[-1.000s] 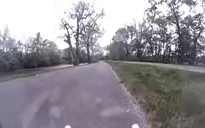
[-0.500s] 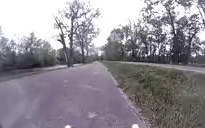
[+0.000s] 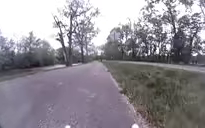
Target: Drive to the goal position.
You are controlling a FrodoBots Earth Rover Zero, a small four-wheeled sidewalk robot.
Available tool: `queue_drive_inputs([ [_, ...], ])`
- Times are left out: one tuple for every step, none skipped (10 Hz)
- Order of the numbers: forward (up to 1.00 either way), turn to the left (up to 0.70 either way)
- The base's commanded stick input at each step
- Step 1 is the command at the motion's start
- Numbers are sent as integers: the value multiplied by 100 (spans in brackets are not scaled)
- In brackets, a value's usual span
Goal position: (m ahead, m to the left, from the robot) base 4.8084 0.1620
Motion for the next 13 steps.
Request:
queue_drive_inputs([
  [100,0],
  [100,0],
  [100,0],
  [100,0],
  [100,0],
  [100,0],
  [100,0],
  [100,0],
  [100,0],
  [100,0],
  [100,0],
  [100,0],
  [100,0],
])
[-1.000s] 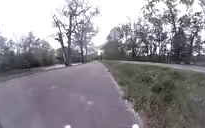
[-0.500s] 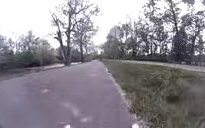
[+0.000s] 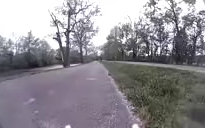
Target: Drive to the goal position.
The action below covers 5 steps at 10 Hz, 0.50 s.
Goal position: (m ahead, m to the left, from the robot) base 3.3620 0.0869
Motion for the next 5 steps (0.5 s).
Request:
queue_drive_inputs([
  [100,0],
  [100,0],
  [100,0],
  [100,0],
  [100,0],
])
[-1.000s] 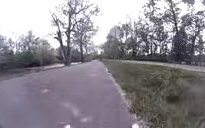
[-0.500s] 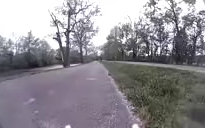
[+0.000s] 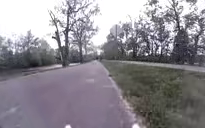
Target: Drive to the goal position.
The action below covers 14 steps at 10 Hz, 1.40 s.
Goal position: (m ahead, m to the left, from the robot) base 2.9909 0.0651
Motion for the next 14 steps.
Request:
queue_drive_inputs([
  [100,0],
  [100,0],
  [100,0],
  [100,0],
  [100,0],
  [100,0],
  [100,0],
  [100,0],
  [100,0],
  [100,0],
  [100,0],
  [100,0],
  [100,0],
  [100,0],
])
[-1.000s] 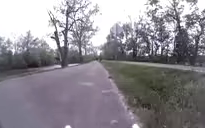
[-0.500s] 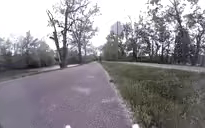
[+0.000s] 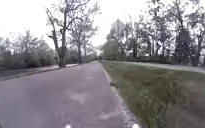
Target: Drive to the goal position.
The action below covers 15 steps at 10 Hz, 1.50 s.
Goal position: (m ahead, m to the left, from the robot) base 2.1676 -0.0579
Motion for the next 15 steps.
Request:
queue_drive_inputs([
  [100,0],
  [100,13],
  [100,27],
  [100,38],
  [100,10],
  [100,0],
  [100,0],
  [100,0],
  [100,0],
  [100,0],
  [100,0],
  [100,0],
  [100,0],
  [100,0],
  [100,0],
])
